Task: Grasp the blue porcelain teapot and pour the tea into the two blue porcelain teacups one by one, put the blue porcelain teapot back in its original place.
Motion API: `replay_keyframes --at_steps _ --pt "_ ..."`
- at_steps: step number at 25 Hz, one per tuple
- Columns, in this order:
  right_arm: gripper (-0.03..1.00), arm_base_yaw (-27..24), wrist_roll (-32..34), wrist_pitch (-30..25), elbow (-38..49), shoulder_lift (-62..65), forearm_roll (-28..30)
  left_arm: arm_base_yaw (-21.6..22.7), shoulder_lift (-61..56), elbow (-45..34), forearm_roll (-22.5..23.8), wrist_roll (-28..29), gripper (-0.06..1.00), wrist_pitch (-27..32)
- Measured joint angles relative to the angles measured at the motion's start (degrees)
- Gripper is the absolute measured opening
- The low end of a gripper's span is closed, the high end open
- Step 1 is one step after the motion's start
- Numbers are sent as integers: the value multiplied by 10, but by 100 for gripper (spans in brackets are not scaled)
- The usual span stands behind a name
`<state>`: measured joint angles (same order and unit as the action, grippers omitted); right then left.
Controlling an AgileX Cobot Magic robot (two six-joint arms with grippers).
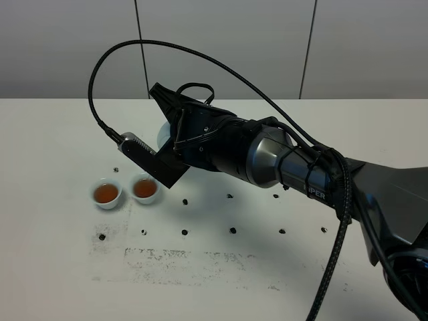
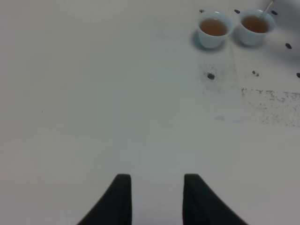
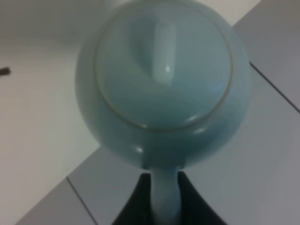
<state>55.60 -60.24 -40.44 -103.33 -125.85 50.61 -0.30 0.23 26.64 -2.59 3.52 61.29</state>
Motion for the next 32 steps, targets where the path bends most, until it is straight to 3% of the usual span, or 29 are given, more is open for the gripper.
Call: replay_keyframes --at_steps 8,21,28,32 --pt "3 -3 0 -1 0 0 -84 0 0 0 0 0 30 0" --pt "3 -54 9 -16 -1 27 -296 0 0 0 0 0 30 0" --pt "3 -45 84 -41 13 101 -386 0 0 0 0 0 30 0" --pt "3 -28 179 -37 72 131 -460 0 0 0 0 0 30 0"
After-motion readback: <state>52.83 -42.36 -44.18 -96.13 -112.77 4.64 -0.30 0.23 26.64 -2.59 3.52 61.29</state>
